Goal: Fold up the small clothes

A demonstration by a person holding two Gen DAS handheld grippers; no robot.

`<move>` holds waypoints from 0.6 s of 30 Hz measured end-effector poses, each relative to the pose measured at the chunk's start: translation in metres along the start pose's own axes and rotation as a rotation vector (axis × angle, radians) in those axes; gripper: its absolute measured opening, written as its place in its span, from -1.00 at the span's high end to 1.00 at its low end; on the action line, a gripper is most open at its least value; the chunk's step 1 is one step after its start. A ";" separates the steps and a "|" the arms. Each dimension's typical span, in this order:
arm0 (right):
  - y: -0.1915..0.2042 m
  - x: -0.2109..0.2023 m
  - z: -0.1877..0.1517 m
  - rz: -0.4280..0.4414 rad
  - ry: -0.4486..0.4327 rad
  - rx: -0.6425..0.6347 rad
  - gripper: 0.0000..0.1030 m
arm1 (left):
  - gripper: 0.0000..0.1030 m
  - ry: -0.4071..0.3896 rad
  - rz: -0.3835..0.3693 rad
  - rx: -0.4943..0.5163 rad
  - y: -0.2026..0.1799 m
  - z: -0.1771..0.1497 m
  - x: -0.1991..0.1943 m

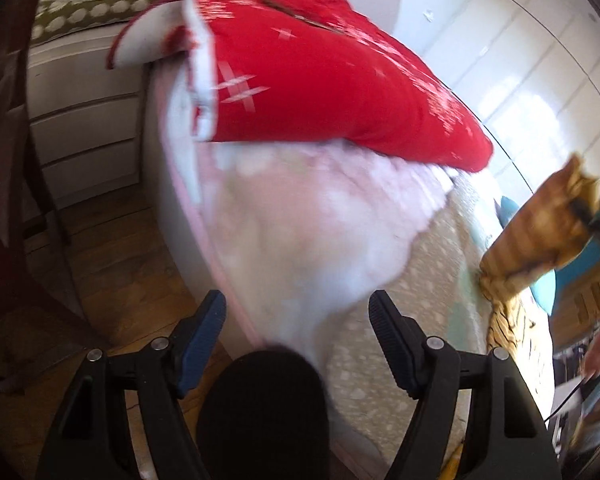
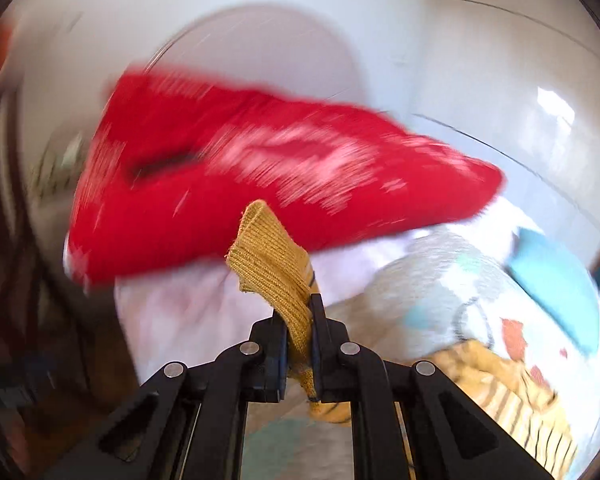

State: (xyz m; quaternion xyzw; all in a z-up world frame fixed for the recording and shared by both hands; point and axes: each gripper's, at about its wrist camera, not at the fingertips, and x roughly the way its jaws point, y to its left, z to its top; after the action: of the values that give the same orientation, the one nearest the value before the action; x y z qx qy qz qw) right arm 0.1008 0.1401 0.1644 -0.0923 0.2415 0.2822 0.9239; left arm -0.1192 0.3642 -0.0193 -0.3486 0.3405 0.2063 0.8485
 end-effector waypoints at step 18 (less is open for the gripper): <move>-0.434 -0.089 -0.242 -0.647 0.327 0.841 0.59 | -0.42 0.148 -0.114 0.440 -0.196 -0.059 0.041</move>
State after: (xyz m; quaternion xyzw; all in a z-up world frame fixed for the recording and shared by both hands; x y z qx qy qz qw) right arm 0.1867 -0.3343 0.0146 0.1725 0.4327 -0.1549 0.8712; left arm -0.0020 0.1939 0.0081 -0.1882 0.4182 0.0530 0.8871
